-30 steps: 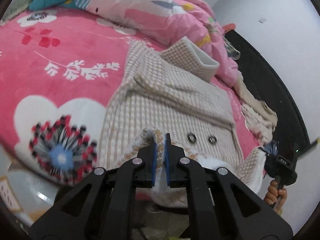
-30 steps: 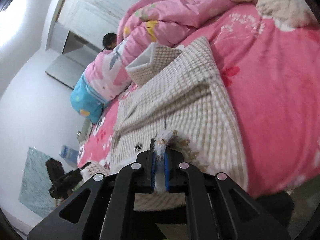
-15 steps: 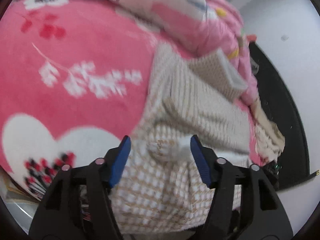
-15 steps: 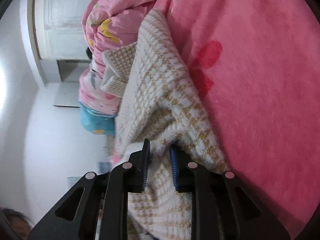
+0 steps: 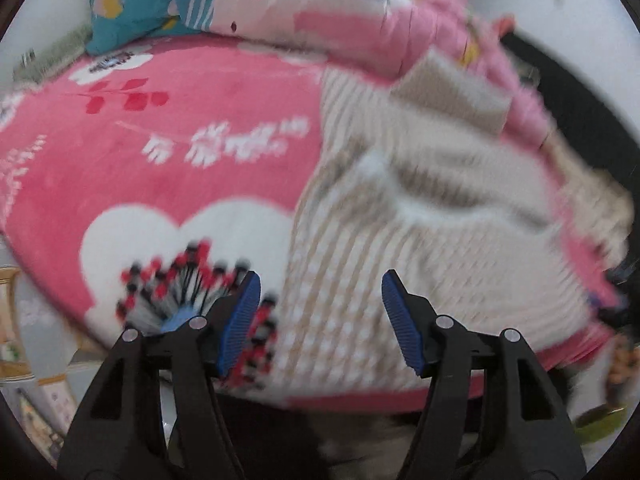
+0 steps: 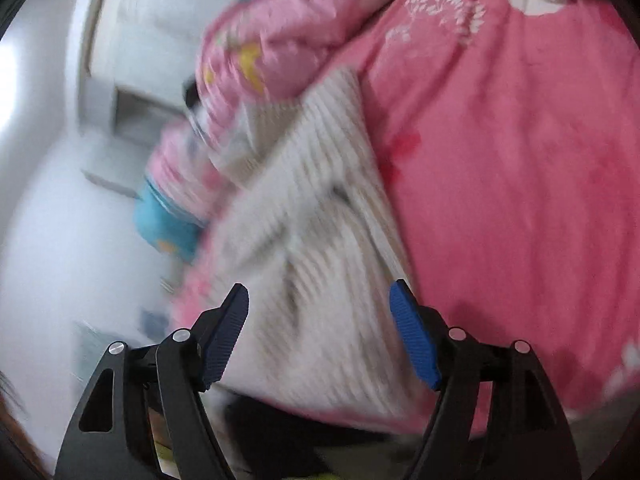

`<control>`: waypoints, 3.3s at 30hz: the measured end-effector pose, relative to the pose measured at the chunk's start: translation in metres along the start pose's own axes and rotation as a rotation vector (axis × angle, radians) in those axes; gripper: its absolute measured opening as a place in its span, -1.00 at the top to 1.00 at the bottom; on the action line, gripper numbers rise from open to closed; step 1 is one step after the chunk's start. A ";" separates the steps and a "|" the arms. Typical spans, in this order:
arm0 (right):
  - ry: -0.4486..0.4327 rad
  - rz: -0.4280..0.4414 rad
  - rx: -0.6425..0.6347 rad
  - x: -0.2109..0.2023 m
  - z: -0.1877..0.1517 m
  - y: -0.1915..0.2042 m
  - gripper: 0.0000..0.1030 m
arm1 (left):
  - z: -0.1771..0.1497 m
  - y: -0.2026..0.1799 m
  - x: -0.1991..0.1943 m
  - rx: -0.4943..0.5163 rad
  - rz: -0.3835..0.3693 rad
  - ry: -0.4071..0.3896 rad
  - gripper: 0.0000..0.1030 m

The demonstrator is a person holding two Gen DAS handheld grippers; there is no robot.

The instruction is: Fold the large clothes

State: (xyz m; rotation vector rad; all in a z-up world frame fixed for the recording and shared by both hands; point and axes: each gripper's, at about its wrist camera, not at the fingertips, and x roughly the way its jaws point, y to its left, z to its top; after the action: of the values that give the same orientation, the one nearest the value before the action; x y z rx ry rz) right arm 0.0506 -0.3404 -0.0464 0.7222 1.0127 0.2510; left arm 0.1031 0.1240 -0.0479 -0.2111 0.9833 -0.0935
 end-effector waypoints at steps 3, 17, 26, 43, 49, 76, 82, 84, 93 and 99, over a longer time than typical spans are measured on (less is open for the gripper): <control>0.022 -0.146 -0.129 0.013 -0.024 0.013 -0.37 | -0.019 -0.006 0.016 0.050 0.078 0.026 -0.17; -0.244 -0.478 -0.456 -0.012 -0.053 0.072 0.69 | -0.017 -0.024 -0.025 0.120 0.128 -0.146 0.75; -0.188 -0.438 -0.218 -0.015 -0.034 0.025 -0.16 | -0.024 0.003 -0.018 0.029 0.090 -0.150 0.26; 0.021 -0.329 -0.522 0.093 -0.051 0.109 -0.19 | -0.021 -0.102 0.051 0.228 -0.140 0.017 -0.11; -0.033 -0.301 -0.543 0.093 -0.040 0.121 -0.19 | -0.009 -0.111 0.064 0.261 -0.117 -0.008 -0.16; -0.177 -0.465 -0.334 0.054 0.015 0.075 -0.33 | 0.042 -0.026 0.045 -0.076 -0.217 -0.090 -0.02; -0.133 -0.336 -0.312 0.036 -0.008 0.081 -0.56 | 0.019 -0.060 0.017 0.073 -0.165 -0.106 -0.26; -0.108 -0.314 -0.359 0.040 -0.021 0.094 -0.67 | 0.009 -0.074 0.012 0.125 -0.168 -0.104 -0.38; -0.048 -0.395 -0.521 0.059 -0.051 0.124 -0.70 | -0.013 -0.113 0.018 0.285 -0.043 -0.054 -0.46; -0.061 -0.372 -0.512 0.041 -0.026 0.136 -0.70 | 0.002 -0.119 0.001 0.323 0.010 -0.100 -0.56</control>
State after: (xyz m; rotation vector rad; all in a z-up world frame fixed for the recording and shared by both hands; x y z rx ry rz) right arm 0.0678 -0.2068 0.0064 0.0723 0.9518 0.1519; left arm 0.1069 0.0080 -0.0218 0.0849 0.8565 -0.2284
